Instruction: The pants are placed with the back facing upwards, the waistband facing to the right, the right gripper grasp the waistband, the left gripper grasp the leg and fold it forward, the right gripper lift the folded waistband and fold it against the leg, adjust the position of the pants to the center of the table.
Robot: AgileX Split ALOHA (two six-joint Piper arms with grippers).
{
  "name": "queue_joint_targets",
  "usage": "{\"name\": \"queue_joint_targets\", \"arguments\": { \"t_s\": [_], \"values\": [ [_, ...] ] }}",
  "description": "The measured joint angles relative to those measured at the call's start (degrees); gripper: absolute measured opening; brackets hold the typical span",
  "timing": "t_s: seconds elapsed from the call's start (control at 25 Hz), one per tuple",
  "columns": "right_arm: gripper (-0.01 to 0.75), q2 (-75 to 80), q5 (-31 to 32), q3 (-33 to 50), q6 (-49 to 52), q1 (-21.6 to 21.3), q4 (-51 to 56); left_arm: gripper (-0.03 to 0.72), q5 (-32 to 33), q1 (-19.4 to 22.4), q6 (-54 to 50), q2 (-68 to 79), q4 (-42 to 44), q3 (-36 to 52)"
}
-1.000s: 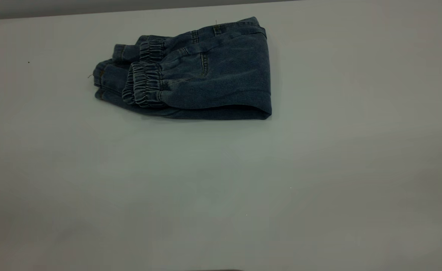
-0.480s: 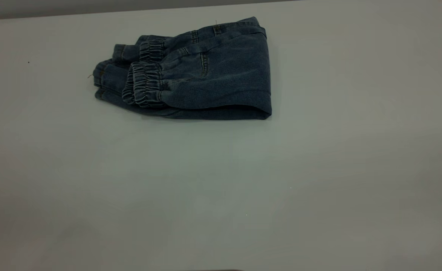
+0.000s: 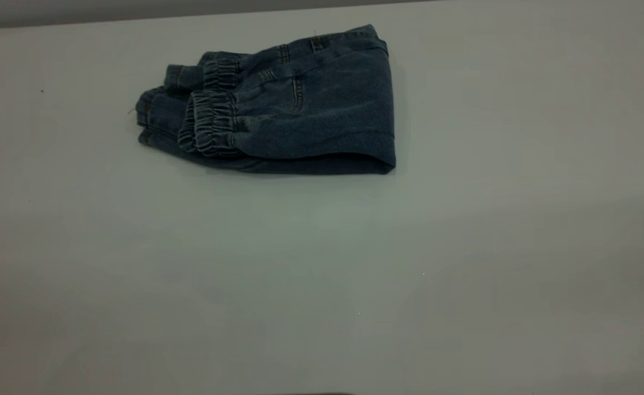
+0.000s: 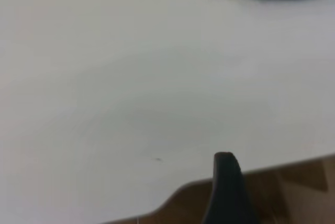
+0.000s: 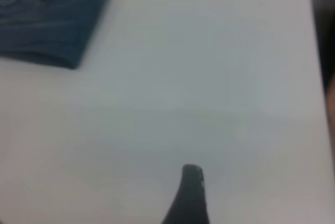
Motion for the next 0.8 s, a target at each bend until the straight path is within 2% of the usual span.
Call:
{"name": "queue_joint_targets", "arguments": {
  "t_s": [0.16, 0.8],
  "values": [
    [0.570, 0.00, 0.16, 0.00, 0.00, -2.70, 0.19, 0.442, 0.31, 0.45, 0.00, -2.25, 0.00, 0.00],
    [0.570, 0.00, 0.11, 0.00, 0.00, -2.78, 0.26, 0.442, 0.48, 0.47, 0.00, -2.31, 0.00, 0.00]
  ]
}}
